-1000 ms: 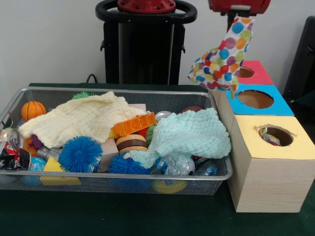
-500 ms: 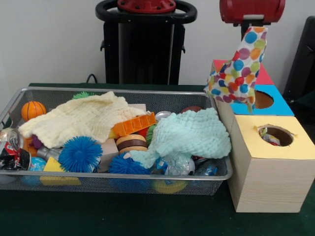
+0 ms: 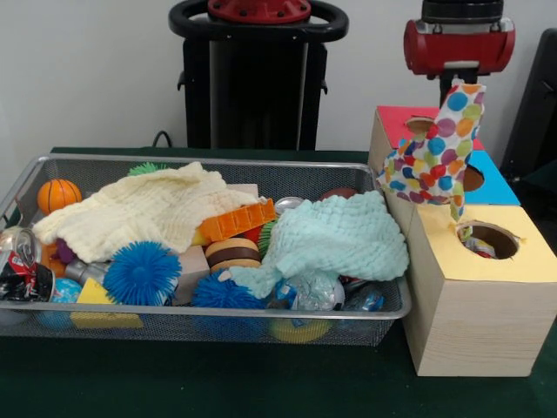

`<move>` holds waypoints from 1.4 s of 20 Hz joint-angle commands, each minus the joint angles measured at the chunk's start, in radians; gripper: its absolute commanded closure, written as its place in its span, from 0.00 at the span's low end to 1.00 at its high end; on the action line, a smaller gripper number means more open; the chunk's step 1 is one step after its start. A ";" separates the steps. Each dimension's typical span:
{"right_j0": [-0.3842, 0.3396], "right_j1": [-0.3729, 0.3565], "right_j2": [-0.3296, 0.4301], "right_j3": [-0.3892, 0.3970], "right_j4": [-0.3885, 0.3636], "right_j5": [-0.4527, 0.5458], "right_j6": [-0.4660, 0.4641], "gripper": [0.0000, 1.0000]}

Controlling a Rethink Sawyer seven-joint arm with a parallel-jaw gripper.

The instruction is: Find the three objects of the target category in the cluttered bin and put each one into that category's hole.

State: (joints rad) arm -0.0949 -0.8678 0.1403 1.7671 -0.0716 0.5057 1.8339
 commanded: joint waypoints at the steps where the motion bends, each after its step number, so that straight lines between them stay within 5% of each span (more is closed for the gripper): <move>1: 0.044 0.054 -0.039 -0.021 0.069 -0.035 0.268 1.00; 20: 0.140 0.094 -0.131 -0.124 0.160 0.039 0.259 1.00; 28: 0.173 0.047 -0.175 -0.127 0.174 0.108 0.244 1.00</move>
State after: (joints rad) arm 0.0677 -0.8128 0.0052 1.6853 0.0627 0.5057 1.8339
